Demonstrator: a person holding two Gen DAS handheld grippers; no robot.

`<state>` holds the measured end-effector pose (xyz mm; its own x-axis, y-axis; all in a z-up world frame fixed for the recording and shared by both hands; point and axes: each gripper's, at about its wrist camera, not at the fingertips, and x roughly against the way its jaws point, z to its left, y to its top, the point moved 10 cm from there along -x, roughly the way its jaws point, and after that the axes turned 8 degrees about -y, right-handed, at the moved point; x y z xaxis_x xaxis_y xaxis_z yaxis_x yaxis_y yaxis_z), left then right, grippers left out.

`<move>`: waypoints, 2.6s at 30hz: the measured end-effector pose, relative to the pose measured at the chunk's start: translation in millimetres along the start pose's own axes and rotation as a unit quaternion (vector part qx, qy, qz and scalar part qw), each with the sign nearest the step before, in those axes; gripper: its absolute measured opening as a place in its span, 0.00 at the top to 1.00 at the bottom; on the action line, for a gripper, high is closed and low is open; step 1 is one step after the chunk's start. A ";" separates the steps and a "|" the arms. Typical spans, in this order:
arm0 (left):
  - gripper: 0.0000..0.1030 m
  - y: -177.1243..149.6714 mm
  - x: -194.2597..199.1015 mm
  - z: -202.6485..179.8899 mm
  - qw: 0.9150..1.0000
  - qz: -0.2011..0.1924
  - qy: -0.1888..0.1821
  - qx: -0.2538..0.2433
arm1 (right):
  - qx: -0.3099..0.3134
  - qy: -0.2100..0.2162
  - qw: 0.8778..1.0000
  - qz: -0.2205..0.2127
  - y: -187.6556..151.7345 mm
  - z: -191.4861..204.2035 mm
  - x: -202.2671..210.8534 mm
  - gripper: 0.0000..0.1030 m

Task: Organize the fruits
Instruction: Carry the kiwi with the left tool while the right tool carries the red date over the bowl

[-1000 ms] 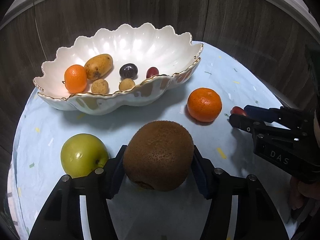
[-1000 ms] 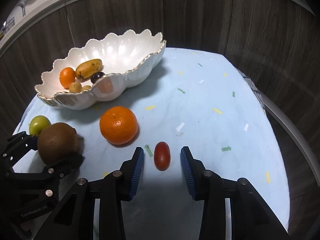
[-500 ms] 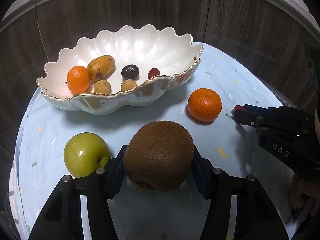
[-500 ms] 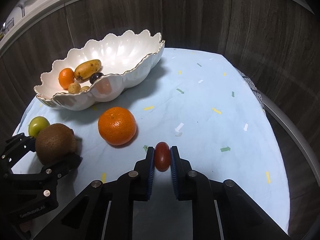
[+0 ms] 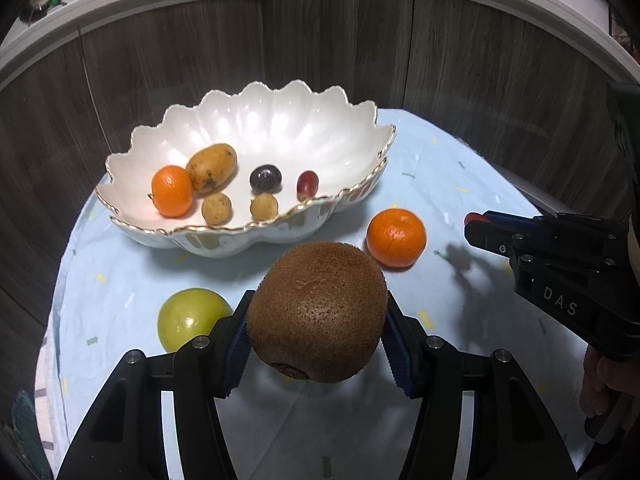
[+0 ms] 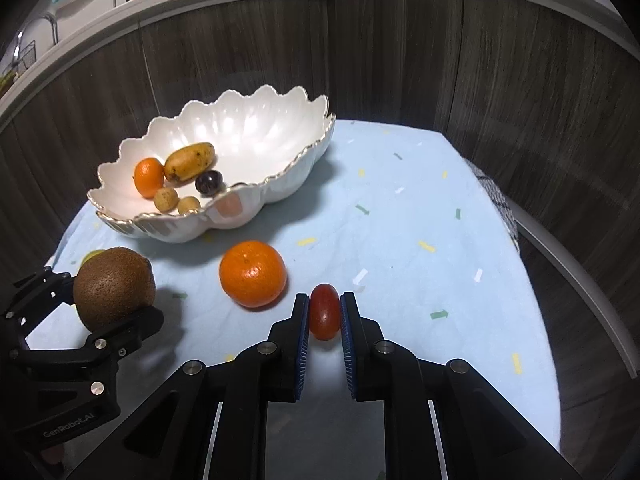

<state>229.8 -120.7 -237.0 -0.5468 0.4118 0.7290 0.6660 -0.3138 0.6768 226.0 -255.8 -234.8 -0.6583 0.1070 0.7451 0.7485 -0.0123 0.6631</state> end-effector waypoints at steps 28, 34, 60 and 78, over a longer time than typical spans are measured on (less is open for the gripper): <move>0.44 59.0 52.2 28.7 0.997 -0.066 0.037 0.007 | 0.011 0.013 0.997 -0.078 72.7 25.8 53.6 0.84; 0.44 77.1 55.9 36.2 0.996 -0.079 0.043 0.004 | 0.007 0.019 0.996 -0.093 91.2 29.4 57.4 0.84; 0.44 126.9 11.8 85.8 0.995 -0.077 0.055 0.016 | 0.013 0.032 0.995 -0.090 145.8 51.6 6.8 0.84; 0.44 113.9 -35.0 96.5 0.999 -0.023 0.036 0.028 | 0.004 0.039 0.999 -0.029 139.5 56.8 -47.3 0.84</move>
<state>373.8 -88.4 -195.3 -0.6108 0.3612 0.7046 0.6659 -0.2472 0.7039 366.1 -206.2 -181.6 -0.7049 0.0300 0.7087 0.7090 -0.0010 0.7052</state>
